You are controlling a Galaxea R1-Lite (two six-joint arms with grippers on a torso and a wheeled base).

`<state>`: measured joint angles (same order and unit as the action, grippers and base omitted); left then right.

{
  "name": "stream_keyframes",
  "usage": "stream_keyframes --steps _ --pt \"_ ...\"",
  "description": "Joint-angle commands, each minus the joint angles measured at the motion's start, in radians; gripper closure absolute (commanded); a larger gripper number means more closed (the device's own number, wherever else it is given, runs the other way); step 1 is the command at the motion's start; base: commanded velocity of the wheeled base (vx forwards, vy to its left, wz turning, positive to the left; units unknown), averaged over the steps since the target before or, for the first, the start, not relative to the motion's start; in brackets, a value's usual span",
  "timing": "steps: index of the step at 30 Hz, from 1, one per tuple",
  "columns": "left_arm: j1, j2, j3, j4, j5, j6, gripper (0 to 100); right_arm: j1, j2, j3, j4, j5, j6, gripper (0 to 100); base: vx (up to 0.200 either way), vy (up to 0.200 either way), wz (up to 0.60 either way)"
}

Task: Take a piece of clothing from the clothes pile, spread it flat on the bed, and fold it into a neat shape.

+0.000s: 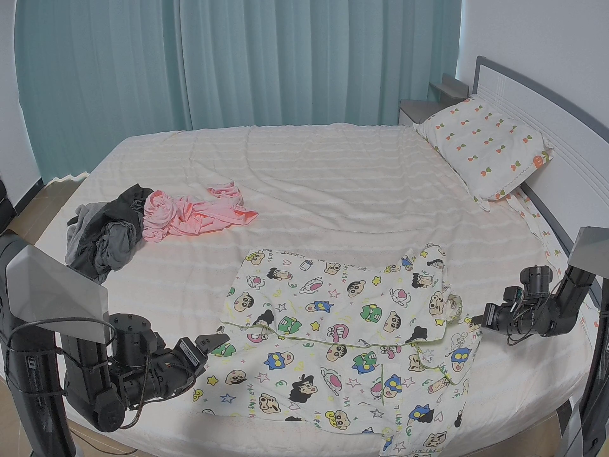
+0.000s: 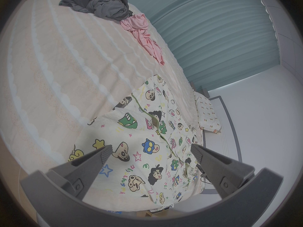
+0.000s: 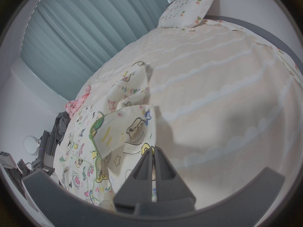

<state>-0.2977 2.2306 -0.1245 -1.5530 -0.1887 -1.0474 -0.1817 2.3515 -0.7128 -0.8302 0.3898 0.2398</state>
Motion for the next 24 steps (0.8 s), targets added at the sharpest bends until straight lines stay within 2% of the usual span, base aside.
stream_keyframes --steps 1,15,24 --pt "0.000 0.001 0.000 -0.013 0.000 0.000 0 -0.032 -0.004 -0.004 -0.001 -0.002 0.000 100 0.000 0.000 0.00" --pt "0.000 0.001 -0.001 -0.013 0.000 0.000 0 -0.079 -0.001 -0.002 0.000 -0.003 -0.016 100 0.000 0.000 0.00" --pt "0.000 0.001 -0.001 -0.013 0.000 0.000 0 -0.084 0.003 0.009 0.000 -0.040 -0.017 100 0.000 0.000 0.00"
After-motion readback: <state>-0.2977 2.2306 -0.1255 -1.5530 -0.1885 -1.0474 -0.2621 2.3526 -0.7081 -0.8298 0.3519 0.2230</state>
